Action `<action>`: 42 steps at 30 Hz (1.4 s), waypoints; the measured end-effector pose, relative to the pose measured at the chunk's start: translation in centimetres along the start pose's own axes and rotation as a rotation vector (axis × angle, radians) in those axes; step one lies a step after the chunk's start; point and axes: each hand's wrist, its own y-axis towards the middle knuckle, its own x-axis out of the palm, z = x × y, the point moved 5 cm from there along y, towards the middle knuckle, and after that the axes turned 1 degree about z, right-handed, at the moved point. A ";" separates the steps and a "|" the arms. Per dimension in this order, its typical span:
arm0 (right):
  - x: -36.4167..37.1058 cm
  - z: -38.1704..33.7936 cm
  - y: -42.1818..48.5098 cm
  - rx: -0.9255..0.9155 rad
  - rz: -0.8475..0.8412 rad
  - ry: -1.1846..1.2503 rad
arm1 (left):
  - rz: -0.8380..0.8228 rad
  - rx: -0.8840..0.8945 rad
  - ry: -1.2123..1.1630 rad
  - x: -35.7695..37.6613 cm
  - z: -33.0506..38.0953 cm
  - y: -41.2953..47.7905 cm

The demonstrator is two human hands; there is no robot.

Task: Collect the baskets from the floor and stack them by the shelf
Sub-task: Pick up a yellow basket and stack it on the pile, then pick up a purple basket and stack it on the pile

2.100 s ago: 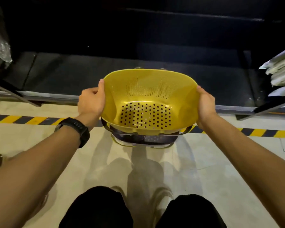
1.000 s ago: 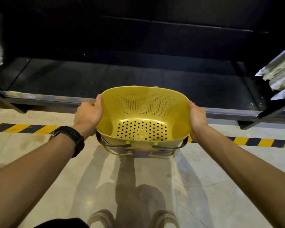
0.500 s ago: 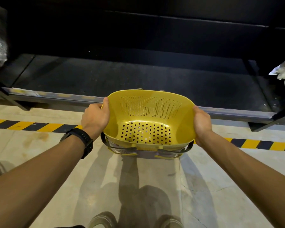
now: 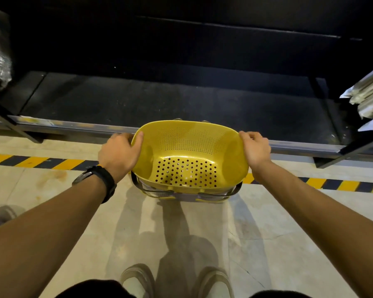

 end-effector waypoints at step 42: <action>-10.7 -64.6 -47.6 -1.637 -0.391 -1.037 | 0.229 -0.509 0.434 -74.9 -4.7 -27.5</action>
